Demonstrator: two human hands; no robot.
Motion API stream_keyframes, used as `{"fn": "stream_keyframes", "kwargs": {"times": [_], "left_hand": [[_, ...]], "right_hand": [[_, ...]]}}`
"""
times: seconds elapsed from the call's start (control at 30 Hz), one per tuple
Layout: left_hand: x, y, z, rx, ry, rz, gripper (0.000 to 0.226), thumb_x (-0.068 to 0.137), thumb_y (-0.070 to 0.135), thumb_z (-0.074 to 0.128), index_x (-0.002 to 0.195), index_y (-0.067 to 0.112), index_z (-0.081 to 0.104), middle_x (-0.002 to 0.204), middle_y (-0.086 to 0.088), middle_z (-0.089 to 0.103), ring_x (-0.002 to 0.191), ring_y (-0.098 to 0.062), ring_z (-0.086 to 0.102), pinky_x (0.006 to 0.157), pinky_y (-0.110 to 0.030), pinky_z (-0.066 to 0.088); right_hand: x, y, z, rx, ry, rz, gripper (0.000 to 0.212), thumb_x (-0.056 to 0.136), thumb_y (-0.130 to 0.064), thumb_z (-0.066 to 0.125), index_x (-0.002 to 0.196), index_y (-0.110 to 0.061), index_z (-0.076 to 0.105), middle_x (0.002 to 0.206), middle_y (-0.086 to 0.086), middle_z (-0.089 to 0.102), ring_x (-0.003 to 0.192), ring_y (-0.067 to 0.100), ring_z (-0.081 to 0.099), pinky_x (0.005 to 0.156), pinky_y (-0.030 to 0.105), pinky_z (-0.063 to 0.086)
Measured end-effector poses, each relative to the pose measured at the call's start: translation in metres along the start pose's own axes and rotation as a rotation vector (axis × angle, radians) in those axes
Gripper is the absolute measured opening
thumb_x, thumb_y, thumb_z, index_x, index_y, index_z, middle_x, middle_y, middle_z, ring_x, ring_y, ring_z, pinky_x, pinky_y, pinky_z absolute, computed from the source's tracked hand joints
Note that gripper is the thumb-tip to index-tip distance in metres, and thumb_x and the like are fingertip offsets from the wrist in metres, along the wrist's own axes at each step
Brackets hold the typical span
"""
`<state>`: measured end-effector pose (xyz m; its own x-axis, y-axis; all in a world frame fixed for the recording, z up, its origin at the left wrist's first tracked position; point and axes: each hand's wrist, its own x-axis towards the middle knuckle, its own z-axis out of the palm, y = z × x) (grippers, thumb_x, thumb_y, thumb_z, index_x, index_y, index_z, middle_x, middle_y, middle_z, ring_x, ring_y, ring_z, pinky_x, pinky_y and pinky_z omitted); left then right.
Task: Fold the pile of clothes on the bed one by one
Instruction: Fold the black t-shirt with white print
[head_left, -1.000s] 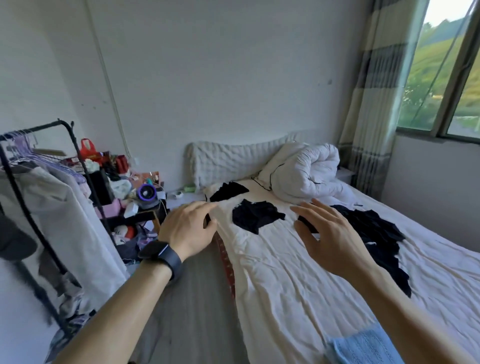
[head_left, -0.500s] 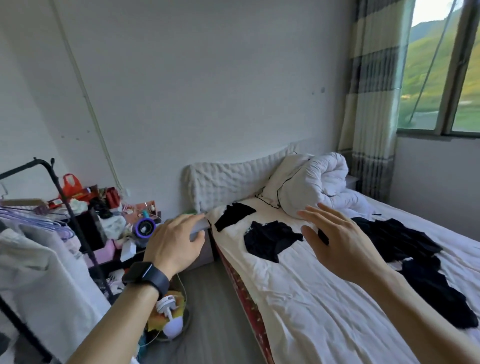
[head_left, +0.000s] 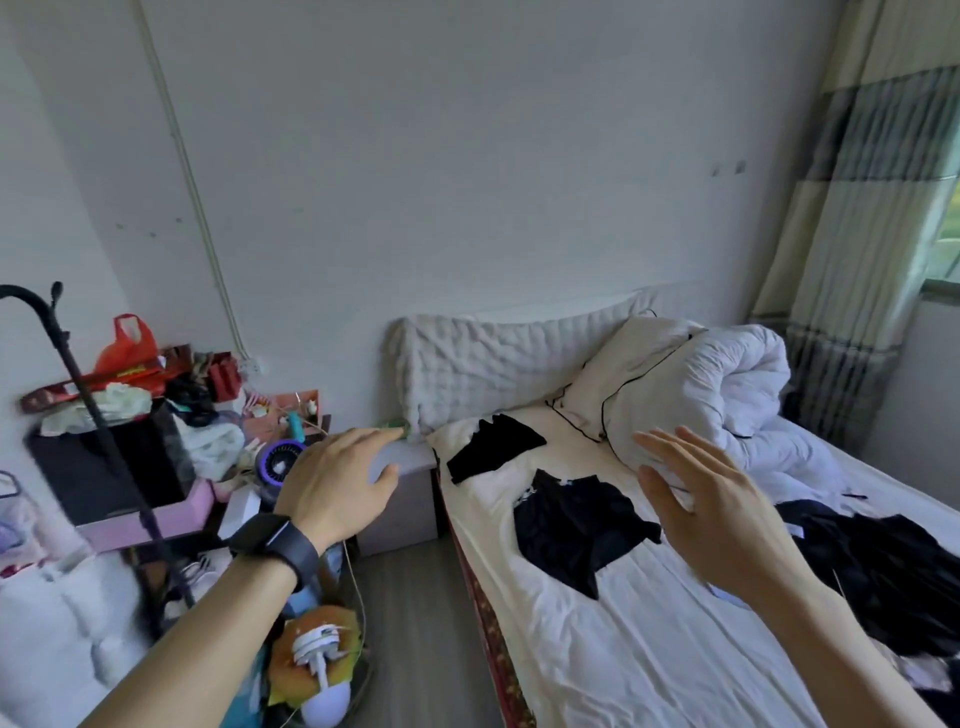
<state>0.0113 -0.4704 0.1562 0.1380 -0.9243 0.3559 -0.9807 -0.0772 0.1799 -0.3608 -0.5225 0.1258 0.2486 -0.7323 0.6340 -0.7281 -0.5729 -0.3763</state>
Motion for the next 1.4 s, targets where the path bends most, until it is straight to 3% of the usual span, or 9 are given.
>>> {"fn": "stream_keyframes", "kwargs": {"times": [0.2,0.33,0.57,0.7,0.93,1.1,1.4], "left_hand": [[0.101,-0.048,0.068,-0.035,-0.069,0.007,0.052,0.092,0.046,0.043,0.141,0.034,0.053,0.142,0.010,0.056,0.126,-0.020,0.055,0.098,-0.036,0.048],[0.186,-0.078,0.105,-0.019,-0.077,0.072,0.045,0.097,0.036,0.054,0.143,0.033,0.053,0.144,0.008,0.054,0.128,-0.020,0.053,0.101,-0.034,0.044],[0.330,-0.117,0.179,-0.061,-0.145,0.129,0.045,0.099,0.038,0.051,0.143,0.033,0.051,0.146,0.011,0.052,0.129,-0.020,0.051,0.101,-0.035,0.041],[0.386,-0.130,0.241,-0.085,-0.241,0.163,0.045,0.098,0.038,0.052,0.143,0.033,0.052,0.146,0.009,0.052,0.130,-0.020,0.051,0.100,-0.034,0.042],[0.460,-0.146,0.379,-0.097,-0.511,0.221,0.045,0.099,0.040,0.050,0.143,0.036,0.050,0.143,0.010,0.053,0.126,-0.020,0.052,0.098,-0.035,0.045],[0.484,-0.152,0.469,-0.026,-0.813,0.261,0.047,0.100,0.042,0.045,0.147,0.037,0.045,0.150,0.011,0.046,0.134,-0.018,0.046,0.108,-0.040,0.040],[0.530,-0.179,0.594,0.100,-1.244,0.315,0.049,0.101,0.041,0.041,0.149,0.036,0.040,0.149,0.006,0.047,0.134,-0.022,0.045,0.107,-0.043,0.040]], "right_hand": [[0.077,0.033,0.074,-0.083,-0.004,-0.018,0.034,0.104,-0.036,0.051,0.132,-0.025,0.066,0.135,-0.007,0.065,0.137,0.023,0.051,0.108,0.036,0.042],[0.142,0.046,0.135,-0.149,-0.019,-0.026,0.035,0.102,-0.035,0.051,0.131,-0.022,0.068,0.132,-0.003,0.067,0.135,0.026,0.054,0.108,0.037,0.041],[0.235,0.081,0.241,-0.184,-0.063,0.085,0.033,0.104,-0.033,0.051,0.131,-0.025,0.067,0.135,-0.003,0.066,0.136,0.028,0.053,0.108,0.047,0.047],[0.256,0.107,0.300,-0.204,-0.165,0.227,0.035,0.104,-0.036,0.050,0.136,-0.030,0.064,0.141,-0.003,0.062,0.141,0.025,0.046,0.113,0.047,0.042],[0.244,0.170,0.433,-0.179,-0.408,0.480,0.039,0.106,-0.040,0.045,0.140,-0.031,0.060,0.144,-0.007,0.058,0.145,0.022,0.041,0.119,0.040,0.033],[0.233,0.197,0.516,-0.109,-0.613,0.694,0.040,0.108,-0.034,0.040,0.145,-0.028,0.055,0.144,-0.011,0.057,0.143,0.017,0.041,0.116,0.024,0.024],[0.230,0.228,0.641,0.031,-0.928,1.046,0.044,0.106,-0.041,0.036,0.146,-0.032,0.050,0.144,-0.012,0.056,0.141,0.018,0.041,0.108,0.035,0.040]]}}
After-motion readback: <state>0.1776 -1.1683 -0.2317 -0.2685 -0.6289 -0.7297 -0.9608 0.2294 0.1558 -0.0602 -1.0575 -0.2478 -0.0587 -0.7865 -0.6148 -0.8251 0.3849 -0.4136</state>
